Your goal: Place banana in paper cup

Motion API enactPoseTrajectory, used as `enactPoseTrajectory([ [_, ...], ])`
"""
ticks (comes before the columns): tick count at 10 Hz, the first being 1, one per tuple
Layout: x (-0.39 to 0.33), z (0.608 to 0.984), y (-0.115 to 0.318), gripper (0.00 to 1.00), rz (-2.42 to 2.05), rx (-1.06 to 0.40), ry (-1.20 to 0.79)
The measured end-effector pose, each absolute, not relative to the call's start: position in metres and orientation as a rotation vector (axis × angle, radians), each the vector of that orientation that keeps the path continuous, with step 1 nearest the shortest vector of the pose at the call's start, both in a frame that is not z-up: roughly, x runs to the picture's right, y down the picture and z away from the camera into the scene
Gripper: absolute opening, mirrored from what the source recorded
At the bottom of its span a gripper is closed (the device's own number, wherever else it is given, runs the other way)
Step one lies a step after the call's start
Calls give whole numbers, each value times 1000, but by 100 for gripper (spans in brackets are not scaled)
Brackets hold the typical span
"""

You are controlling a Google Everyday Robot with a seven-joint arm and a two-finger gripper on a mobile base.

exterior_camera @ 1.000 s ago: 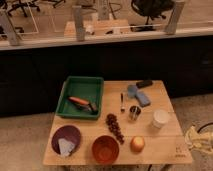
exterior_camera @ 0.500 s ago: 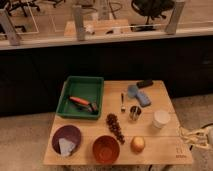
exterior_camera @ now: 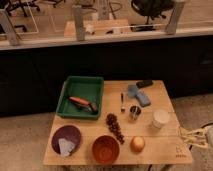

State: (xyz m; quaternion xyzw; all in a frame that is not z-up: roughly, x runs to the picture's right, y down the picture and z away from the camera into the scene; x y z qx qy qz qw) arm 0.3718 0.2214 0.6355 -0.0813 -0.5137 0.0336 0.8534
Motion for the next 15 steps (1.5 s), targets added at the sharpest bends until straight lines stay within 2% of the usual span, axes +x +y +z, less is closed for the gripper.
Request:
enactPoseTrajectory([
  [5,361,618,176,0,101,-128,-1031],
  [15,311,647,171,0,248,-259,-1188],
])
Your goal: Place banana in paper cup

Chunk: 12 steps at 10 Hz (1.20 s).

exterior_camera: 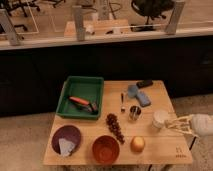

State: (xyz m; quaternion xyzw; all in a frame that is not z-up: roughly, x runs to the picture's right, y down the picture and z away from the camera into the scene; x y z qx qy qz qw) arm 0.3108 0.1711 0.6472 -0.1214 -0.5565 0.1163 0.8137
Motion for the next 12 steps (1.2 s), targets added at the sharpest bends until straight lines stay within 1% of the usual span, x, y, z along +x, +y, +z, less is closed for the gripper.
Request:
enactPoseTrajectory([
  [5,304,646,162,0,210,-235,-1199],
  [9,303,666,147,0,235,-233,-1214],
  [12,310,679,148,0,267,-249,-1196],
])
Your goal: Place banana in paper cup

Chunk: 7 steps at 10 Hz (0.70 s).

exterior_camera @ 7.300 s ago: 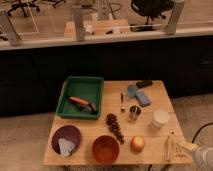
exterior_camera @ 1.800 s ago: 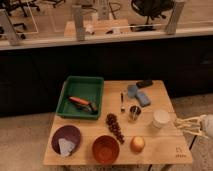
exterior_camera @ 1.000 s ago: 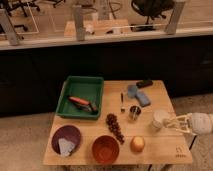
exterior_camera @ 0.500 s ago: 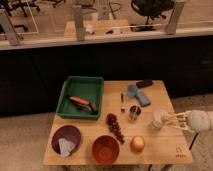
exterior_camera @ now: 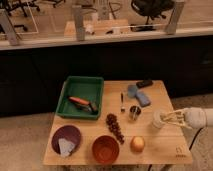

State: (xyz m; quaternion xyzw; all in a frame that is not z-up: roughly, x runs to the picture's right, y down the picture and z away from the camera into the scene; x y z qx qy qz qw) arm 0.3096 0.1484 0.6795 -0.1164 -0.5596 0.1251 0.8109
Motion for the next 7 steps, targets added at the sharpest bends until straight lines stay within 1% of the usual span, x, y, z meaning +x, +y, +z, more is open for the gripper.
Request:
enactPoseTrajectory([
  [7,327,713,154,0,360,-289,-1168],
])
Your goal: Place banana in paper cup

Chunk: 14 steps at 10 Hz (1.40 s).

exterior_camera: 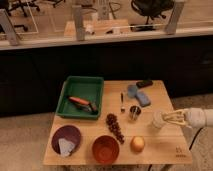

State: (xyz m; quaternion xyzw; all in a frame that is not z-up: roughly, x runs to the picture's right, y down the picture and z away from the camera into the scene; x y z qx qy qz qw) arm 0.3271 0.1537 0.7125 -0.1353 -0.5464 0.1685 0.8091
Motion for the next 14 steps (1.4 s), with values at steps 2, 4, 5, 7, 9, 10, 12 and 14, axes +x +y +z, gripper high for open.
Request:
enactPoseTrajectory([
  [2,326,718,155,0,372,-302,-1169],
  [4,324,725,157,0,385,-316,-1170],
  [5,322,726,156,5,384,-321,-1172],
  [7,319,729,156,22,382,-328,-1172],
  [9,317,732,157,43,381,-335,-1171],
  [10,316,733,157,53,381,-335,-1170],
  [12,314,735,155,72,379,-332,-1170],
  [14,312,735,153,80,373,-332,-1174],
])
